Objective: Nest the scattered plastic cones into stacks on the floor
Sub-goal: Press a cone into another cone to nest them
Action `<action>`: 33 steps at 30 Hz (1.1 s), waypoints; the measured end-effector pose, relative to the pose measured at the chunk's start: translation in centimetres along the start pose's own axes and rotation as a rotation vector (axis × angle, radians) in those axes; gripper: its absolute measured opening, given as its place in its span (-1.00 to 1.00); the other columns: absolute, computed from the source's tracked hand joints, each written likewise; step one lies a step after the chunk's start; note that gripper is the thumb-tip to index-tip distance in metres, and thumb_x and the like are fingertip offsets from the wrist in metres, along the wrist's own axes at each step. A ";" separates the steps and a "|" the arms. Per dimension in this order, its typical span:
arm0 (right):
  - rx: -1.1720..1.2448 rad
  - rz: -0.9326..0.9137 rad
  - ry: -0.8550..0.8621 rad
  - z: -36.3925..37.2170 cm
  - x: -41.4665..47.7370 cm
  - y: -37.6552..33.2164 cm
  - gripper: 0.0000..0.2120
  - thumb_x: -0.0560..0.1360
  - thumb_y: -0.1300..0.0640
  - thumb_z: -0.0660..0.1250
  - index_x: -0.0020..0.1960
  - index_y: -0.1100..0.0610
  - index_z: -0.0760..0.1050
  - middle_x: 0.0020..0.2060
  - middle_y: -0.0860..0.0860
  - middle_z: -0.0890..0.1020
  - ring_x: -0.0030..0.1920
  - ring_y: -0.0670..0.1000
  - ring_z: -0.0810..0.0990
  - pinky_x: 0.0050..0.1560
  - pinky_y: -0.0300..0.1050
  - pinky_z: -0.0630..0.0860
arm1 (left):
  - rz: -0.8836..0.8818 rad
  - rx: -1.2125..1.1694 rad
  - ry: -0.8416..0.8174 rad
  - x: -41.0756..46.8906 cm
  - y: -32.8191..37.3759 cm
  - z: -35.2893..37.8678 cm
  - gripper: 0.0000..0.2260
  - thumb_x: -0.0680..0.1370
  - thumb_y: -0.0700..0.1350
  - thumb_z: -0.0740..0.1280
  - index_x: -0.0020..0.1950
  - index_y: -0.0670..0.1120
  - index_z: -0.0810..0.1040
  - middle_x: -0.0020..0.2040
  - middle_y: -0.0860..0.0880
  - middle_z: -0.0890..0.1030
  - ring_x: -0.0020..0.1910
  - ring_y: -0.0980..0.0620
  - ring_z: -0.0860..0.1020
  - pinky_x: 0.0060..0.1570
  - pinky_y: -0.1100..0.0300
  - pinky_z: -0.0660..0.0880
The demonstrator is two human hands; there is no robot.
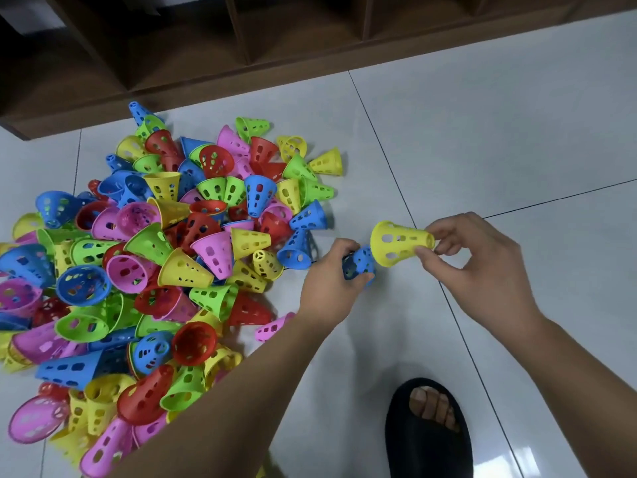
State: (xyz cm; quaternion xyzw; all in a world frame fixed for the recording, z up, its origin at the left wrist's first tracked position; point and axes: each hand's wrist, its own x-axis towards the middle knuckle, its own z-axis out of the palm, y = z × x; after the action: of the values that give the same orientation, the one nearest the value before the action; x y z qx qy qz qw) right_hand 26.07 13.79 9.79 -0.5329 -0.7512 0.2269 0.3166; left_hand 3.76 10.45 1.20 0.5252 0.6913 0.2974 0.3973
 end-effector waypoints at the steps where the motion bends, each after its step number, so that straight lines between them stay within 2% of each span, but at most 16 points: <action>1: 0.004 -0.011 -0.029 0.4 0.0 -0.1 -0.80 0.48 0.18 0.58 0.04 0.04 0.63 -0.11 -0.09 0.61 -0.09 -0.06 0.62 -0.01 -0.37 0.44 | -0.008 0.023 -0.031 -0.2 -0.4 0.0 -0.60 0.51 -0.03 0.55 0.28 0.15 0.52 0.10 0.19 0.68 0.05 0.19 0.62 0.04 0.16 0.57; 4: -0.024 -0.075 -0.104 2.0 0.0 0.0 -0.80 0.50 0.17 0.57 0.06 0.01 0.62 -0.10 -0.11 0.56 -0.10 -0.08 0.60 -0.01 -0.30 0.49 | 0.015 0.091 -0.069 -1.2 -1.5 -0.6 -0.55 0.51 -0.03 0.53 0.35 0.18 0.52 0.23 0.23 0.66 0.20 0.20 0.60 0.15 0.26 0.53; 6: -0.038 -0.084 -0.152 3.4 0.2 0.3 -0.82 0.53 0.12 0.55 0.07 -0.02 0.61 -0.07 -0.13 0.53 -0.11 -0.10 0.60 0.00 -0.14 0.58 | 0.013 0.160 -0.041 -2.2 -2.4 -1.5 -0.52 0.53 -0.06 0.53 0.42 0.14 0.53 0.34 0.24 0.62 0.28 0.20 0.55 0.18 0.35 0.43; 7: -0.050 -0.079 -0.182 4.1 0.3 0.5 -0.83 0.54 0.09 0.53 0.08 -0.04 0.59 -0.06 -0.14 0.52 -0.12 -0.10 0.61 -0.02 -0.04 0.61 | -0.002 0.200 -0.015 -2.9 -2.9 -2.0 -0.53 0.53 -0.06 0.53 0.43 0.11 0.54 0.37 0.21 0.61 0.27 0.15 0.57 0.18 0.34 0.43; 9: -0.077 -0.068 -0.252 5.6 0.6 0.8 -0.83 0.54 0.04 0.51 0.08 -0.08 0.57 -0.04 -0.15 0.52 -0.11 -0.11 0.60 -0.05 0.06 0.62 | -0.023 0.279 0.056 -4.4 -4.1 -3.2 -0.55 0.53 -0.05 0.52 0.40 0.09 0.56 0.32 0.13 0.63 0.10 -0.05 0.67 0.17 0.16 0.55; 10: -0.093 -0.065 -0.283 6.3 0.6 0.9 -0.83 0.54 0.02 0.50 0.08 -0.10 0.56 -0.04 -0.15 0.52 -0.10 -0.10 0.60 -0.06 0.07 0.61 | -0.031 0.313 0.090 -5.3 -4.8 -3.9 -0.57 0.52 -0.04 0.52 0.38 0.09 0.56 0.25 0.10 0.65 0.03 -0.09 0.68 0.15 0.06 0.58; 13: -0.145 -0.087 -0.307 8.1 0.5 0.9 -0.81 0.52 0.04 0.50 0.10 -0.05 0.58 -0.02 -0.11 0.55 -0.02 0.02 0.61 -0.04 0.09 0.60 | -0.044 0.425 0.183 -7.8 -6.3 -6.3 -0.63 0.53 -0.05 0.52 0.32 0.08 0.59 0.10 0.09 0.65 0.07 -0.02 0.59 0.08 -0.06 0.57; 16: -0.197 -0.161 -0.230 9.0 -0.1 0.2 -0.79 0.50 0.15 0.52 0.12 0.07 0.61 0.01 -0.01 0.59 0.03 0.14 0.57 0.06 0.14 0.56 | -0.061 0.519 0.240 -9.7 -7.9 -8.9 -0.70 0.51 -0.03 0.55 0.22 0.10 0.61 0.08 0.14 0.64 0.04 0.01 0.56 0.05 -0.07 0.57; 20: -0.197 -0.346 -0.213 11.0 -2.1 -2.1 -0.82 0.51 0.17 0.48 0.11 0.13 0.63 0.05 0.02 0.61 0.06 0.17 0.57 0.11 0.12 0.52 | -0.186 0.598 0.317 -12.0 -10.2 -11.1 -0.67 0.55 0.07 0.51 0.28 0.02 0.61 0.14 0.05 0.63 0.12 -0.06 0.56 0.11 -0.11 0.55; 23: -0.161 -0.468 -0.310 13.7 -4.3 -3.8 -0.84 0.53 0.10 0.45 0.10 0.10 0.63 0.05 0.02 0.59 0.08 0.15 0.56 0.11 0.10 0.50 | -0.240 0.644 0.351 -13.4 -11.2 -11.6 -0.71 0.60 0.14 0.43 0.28 0.07 0.61 0.20 0.08 0.60 0.19 -0.02 0.54 0.18 -0.07 0.50; 26: -0.135 -0.516 -0.437 16.3 -6.0 -5.0 -0.81 0.53 0.05 0.41 0.11 0.07 0.60 0.06 0.00 0.57 0.07 0.11 0.53 0.06 0.05 0.50 | -0.277 0.663 0.368 -14.4 -11.4 -11.5 -0.72 0.62 0.14 0.40 0.27 0.06 0.62 0.15 0.07 0.59 0.12 -0.03 0.55 0.17 -0.07 0.51; 29: -0.181 -0.535 -0.586 18.5 -7.1 -5.5 -0.64 0.53 -0.08 0.37 0.28 0.02 0.56 0.16 0.01 0.56 0.17 0.09 0.52 0.14 0.03 0.53 | -0.301 0.698 0.336 -15.0 -11.8 -11.3 -0.66 0.63 0.21 0.33 0.29 0.05 0.61 0.12 0.06 0.61 0.07 -0.03 0.58 0.12 -0.08 0.57; 33: -0.272 -0.512 -0.749 20.0 -7.8 -5.4 -0.46 0.54 -0.22 0.30 0.46 -0.05 0.45 0.33 0.03 0.51 0.31 0.10 0.47 0.28 0.03 0.50 | -0.335 0.727 0.276 -15.2 -11.8 -10.6 -0.61 0.64 0.27 0.25 0.37 0.11 0.57 0.16 0.07 0.60 0.12 -0.04 0.59 0.13 -0.06 0.55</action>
State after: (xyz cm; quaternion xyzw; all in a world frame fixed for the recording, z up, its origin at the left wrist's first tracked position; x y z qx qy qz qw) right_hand 9.99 4.57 -2.31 -0.2486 -0.9439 0.2176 -0.0030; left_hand -9.15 -7.29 0.35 0.4669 0.8737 0.0333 0.1327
